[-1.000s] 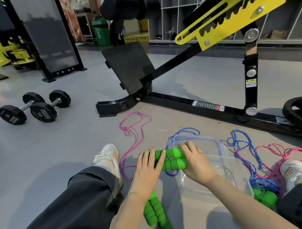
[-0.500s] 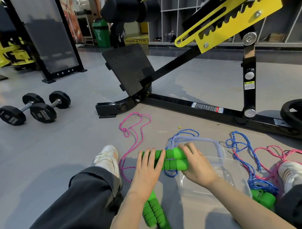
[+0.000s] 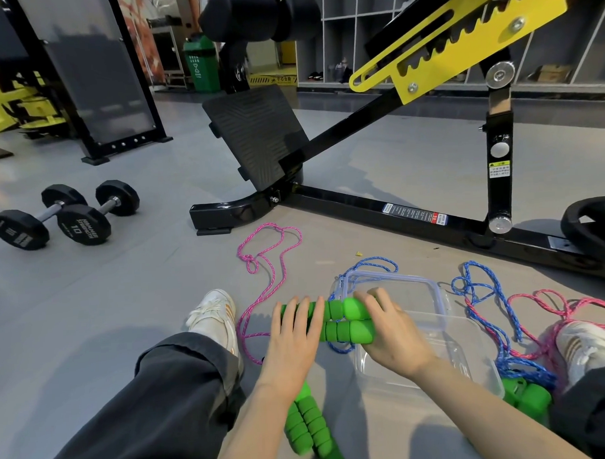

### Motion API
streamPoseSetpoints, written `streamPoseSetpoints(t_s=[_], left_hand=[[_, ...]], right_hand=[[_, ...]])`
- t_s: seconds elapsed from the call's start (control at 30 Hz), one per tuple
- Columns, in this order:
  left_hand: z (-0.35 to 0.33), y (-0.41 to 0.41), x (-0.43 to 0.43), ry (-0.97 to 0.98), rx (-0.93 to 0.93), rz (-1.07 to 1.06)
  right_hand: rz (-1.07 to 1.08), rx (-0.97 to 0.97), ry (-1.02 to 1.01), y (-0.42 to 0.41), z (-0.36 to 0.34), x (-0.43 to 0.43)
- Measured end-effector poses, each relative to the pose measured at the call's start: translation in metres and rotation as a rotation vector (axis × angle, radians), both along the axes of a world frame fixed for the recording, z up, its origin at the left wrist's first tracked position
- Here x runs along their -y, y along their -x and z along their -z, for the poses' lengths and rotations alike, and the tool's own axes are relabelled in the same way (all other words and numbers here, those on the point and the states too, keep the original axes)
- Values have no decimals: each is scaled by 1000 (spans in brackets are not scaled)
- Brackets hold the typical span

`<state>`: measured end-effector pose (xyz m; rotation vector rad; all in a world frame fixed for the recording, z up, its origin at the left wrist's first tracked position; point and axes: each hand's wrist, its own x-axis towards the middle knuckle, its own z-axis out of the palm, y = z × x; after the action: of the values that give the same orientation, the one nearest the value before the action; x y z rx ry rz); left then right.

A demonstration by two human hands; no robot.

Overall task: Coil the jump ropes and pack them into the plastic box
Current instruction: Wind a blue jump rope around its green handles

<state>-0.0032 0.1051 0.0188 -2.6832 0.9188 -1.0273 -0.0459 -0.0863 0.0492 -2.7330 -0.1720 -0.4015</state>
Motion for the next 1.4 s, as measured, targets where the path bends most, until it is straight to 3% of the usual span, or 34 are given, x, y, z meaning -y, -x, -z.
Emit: streamPoseSetpoints(t_s=[0.17, 0.3, 0.4, 0.5, 0.6, 0.67, 0.8, 0.87, 1.17, 1.3, 1.4], left_hand=[[-4, 1, 0, -35, 2, -2], [-6, -11, -13, -75, -47, -38], [-6, -16, -22, -100, 6, -49], [-16, -18, -25, -32, 128, -48], [-30, -31, -33, 77, 214, -77], [-36, -43, -49, 81, 269, -69], [-46, -52, -86, 72, 280, -97], [-50, -56, -98, 93, 254, -136], [-47, -64, -123, 103, 258, -208], [-56, -69, -119, 113, 266, -228], [-72, -69, -98, 106, 266, -210]], right_hand=[[-47, -18, 18, 4, 3, 4], [-17, -146, -4, 0, -4, 19], [35, -245, 166, -16, -17, 35], [55, -176, 433, -37, -39, 43], [126, -20, 455, -58, -61, 44], [197, 54, 277, -74, -76, 39], [248, -13, -470, -107, -104, 18], [219, -8, -639, -120, -119, 5], [285, 326, -510, -145, -214, 34], [143, 335, -76, -138, -261, 62], [67, 437, 109, -130, -295, 74]])
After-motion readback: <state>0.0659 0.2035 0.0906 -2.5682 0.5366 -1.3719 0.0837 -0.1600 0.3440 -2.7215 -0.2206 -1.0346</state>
